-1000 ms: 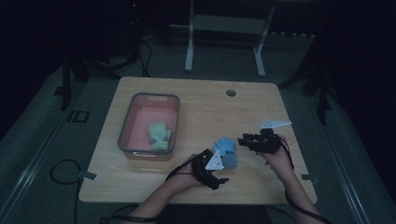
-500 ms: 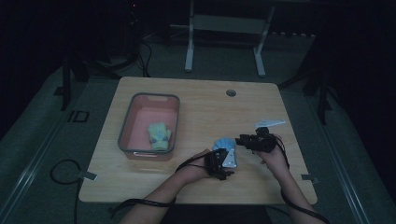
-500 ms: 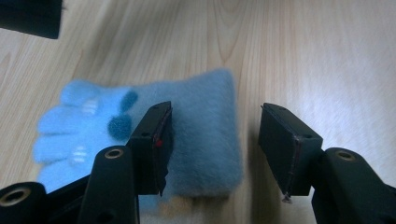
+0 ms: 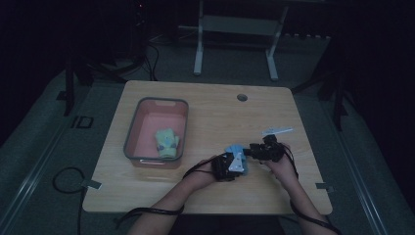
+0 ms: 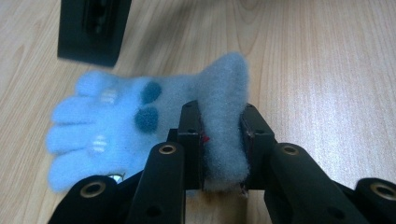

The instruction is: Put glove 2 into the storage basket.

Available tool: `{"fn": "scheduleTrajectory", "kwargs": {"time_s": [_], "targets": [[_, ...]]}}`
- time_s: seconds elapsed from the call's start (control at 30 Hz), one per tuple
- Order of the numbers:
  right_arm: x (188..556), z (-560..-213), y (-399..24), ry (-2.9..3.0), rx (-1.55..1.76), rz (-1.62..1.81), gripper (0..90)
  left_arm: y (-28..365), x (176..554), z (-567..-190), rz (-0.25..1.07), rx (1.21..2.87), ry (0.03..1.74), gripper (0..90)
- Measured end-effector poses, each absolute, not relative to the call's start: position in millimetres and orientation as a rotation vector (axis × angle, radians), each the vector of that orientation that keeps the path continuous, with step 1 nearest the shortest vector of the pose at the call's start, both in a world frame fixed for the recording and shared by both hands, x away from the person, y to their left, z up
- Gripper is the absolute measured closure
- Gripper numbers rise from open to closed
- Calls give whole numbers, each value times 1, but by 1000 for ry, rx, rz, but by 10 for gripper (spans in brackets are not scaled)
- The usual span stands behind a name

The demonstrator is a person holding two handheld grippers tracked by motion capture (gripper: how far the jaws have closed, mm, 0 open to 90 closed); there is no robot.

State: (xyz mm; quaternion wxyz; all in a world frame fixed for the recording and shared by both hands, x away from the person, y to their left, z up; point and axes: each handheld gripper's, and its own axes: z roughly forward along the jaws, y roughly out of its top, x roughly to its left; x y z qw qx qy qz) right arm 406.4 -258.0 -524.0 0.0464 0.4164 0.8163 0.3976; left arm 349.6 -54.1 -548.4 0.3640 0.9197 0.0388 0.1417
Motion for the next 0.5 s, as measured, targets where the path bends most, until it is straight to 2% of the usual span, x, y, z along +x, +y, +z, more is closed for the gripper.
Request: {"fn": "scheduleTrajectory", "kwargs": {"time_s": [0.07,0.33,0.4,0.5], "targets": [[408,-528,-256,2473,1303,1203,407,-54,350,-549,357,2364,107,748],[402,-544,-248,2461,1405,1124,406,-54,351,-548,344,2371,104,749],[402,-546,-247,2458,1415,1142,419,-54,351,-548,342,2370,104,750],[400,-546,-244,2476,1426,1155,498,-53,352,-548,339,2374,95,753]]}}
